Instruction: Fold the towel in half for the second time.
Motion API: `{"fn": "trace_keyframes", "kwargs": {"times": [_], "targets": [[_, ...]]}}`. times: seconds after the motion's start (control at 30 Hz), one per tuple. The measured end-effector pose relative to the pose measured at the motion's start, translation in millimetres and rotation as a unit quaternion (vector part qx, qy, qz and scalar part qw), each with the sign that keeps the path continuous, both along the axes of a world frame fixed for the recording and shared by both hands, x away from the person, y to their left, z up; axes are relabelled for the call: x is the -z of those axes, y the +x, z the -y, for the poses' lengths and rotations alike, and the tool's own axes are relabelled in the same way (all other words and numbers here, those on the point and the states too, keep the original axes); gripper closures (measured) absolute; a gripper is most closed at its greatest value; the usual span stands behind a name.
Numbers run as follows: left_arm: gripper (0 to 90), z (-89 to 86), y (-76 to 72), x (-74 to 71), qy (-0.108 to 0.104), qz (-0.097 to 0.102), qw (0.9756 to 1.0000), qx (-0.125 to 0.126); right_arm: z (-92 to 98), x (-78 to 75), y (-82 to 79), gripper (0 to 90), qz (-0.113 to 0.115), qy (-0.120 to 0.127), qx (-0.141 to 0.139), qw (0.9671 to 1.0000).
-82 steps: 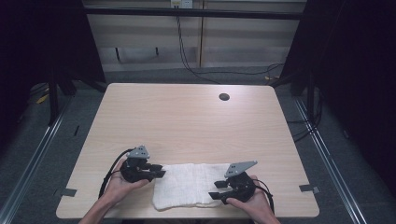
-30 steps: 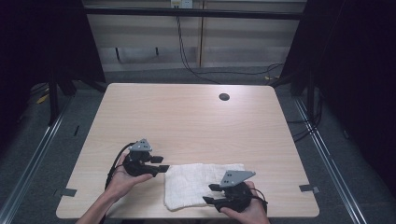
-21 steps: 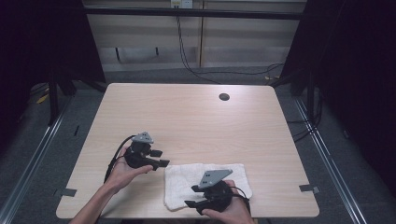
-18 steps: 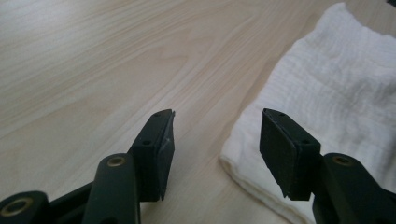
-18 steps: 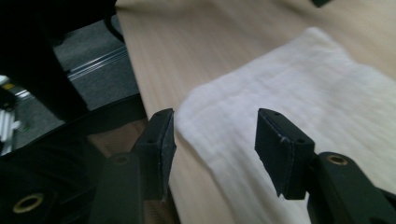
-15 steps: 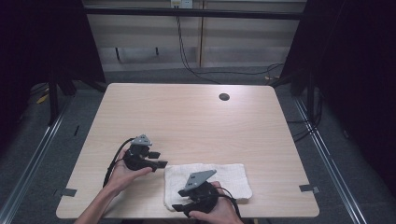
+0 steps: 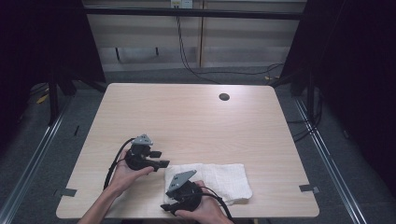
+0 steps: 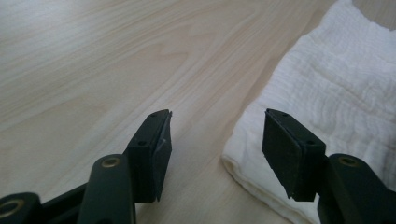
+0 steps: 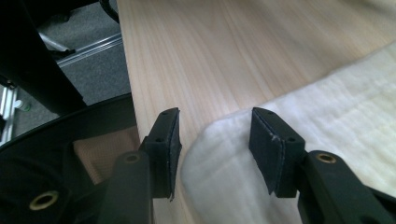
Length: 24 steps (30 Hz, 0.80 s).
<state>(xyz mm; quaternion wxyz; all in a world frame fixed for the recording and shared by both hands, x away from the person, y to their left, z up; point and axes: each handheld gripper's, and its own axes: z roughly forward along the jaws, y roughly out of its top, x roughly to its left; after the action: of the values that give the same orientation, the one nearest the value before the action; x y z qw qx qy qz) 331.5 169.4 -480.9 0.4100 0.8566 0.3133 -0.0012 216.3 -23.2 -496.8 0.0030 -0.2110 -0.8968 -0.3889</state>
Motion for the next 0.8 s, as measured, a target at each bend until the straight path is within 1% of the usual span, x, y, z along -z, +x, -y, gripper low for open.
{"fn": "trace_keyframes", "kwargs": {"times": [0.03, 0.07, 0.1, 0.13, 0.2, 0.23, 0.27, 0.33, 0.37, 0.4, 0.43, 0.47, 0.5, 0.53, 0.57, 0.63, 0.7, 0.73, 0.8], "targets": [[41.9, 0.6, -0.3, 0.0, 0.004, -0.001, 1.0, 0.002, -0.6, 0.6, -1.5, 55.9, 0.009, -0.002, 0.0, 1.0], [42.0, 1.1, -0.5, 0.4, 0.005, -0.001, 1.0, 0.002, -1.8, 1.1, -5.4, 59.2, 0.031, -0.011, 0.001, 0.9994], [42.0, 1.3, -0.6, 1.2, 0.006, -0.002, 1.0, 0.003, -2.5, 1.5, -6.8, 59.2, 0.048, -0.014, -0.003, 0.9988], [42.0, 1.5, -0.4, 2.1, 0.005, -0.001, 1.0, 0.003, -3.1, 2.1, -9.6, 59.7, 0.055, -0.015, 0.003, 0.9984], [42.0, 0.9, -0.2, 2.7, 0.01, -0.002, 0.9999, 0.001, -4.9, 1.7, -13.0, 61.6, 0.069, -0.028, 0.008, 0.9972], [42.0, 0.4, -0.3, 3.5, 0.007, -0.003, 1.0, 0.001, -5.1, 1.4, -12.1, 64.3, 0.068, -0.027, 0.009, 0.9973], [42.0, 0.1, -0.5, 3.7, 0.009, -0.005, 0.9999, 0.002, -4.2, 1.3, -10.7, 68.3, 0.068, -0.028, 0.009, 0.9973], [42.3, 0.0, -0.8, 4.3, 0.017, 0.0, 0.9999, 0.004, -2.2, 1.5, -7.4, 77.9, 0.06, -0.023, 0.024, 0.9976], [44.1, 0.3, -0.9, 4.6, 0.016, 0.0, 0.9999, 0.005, -1.2, 1.7, -5.4, 79.8, 0.06, -0.024, 0.024, 0.9976], [46.7, 0.6, -0.9, 5.1, 0.018, 0.0, 0.9998, 0.007, -0.3, 2.0, -3.9, 81.8, 0.054, -0.019, 0.026, 0.998], [46.6, 1.0, -0.8, 5.4, 0.019, 0.002, 0.9998, 0.005, 0.6, 2.3, -2.8, 82.4, 0.043, -0.013, 0.033, 0.9985], [47.2, 1.7, -0.6, 6.0, 0.018, 0.002, 0.9998, 0.006, 0.7, 2.2, -2.5, 82.6, 0.043, -0.014, 0.032, 0.9984], [48.1, 2.4, -0.1, 6.4, 0.02, -0.004, 0.9997, 0.012, 0.4, 2.1, -2.8, 82.8, 0.042, -0.014, 0.035, 0.9984], [48.2, 3.9, 0.1, 8.1, 0.016, -0.004, 0.9998, 0.013, 0.6, 2.1, -2.2, 83.1, 0.043, -0.014, 0.035, 0.9984], [49.0, 5.1, 0.5, 10.2, 0.019, -0.01, 0.9996, 0.021, 0.8, 2.2, -1.9, 83.3, 0.034, -0.009, 0.04, 0.9986], [49.6, 6.7, -0.5, 11.6, 0.025, -0.015, 0.9991, 0.03, 1.9, 2.5, -0.1, 83.6, 0.029, -0.008, 0.038, 0.9988], [52.7, 8.6, -2.4, 12.8, 0.028, -0.015, 0.9987, 0.041, 2.4, 2.4, 0.6, 83.7, 0.022, -0.004, 0.041, 0.9989], [53.9, 9.1, -2.7, 12.7, 0.037, -0.015, 0.9981, 0.047, 2.5, 2.2, 0.6, 83.7, 0.017, -0.005, 0.045, 0.9988], [55.8, 10.6, -3.8, 14.3, 0.036, -0.012, 0.9983, 0.045, 2.6, 2.4, 1.7, 83.7, 0.019, -0.003, 0.041, 0.999]]}}
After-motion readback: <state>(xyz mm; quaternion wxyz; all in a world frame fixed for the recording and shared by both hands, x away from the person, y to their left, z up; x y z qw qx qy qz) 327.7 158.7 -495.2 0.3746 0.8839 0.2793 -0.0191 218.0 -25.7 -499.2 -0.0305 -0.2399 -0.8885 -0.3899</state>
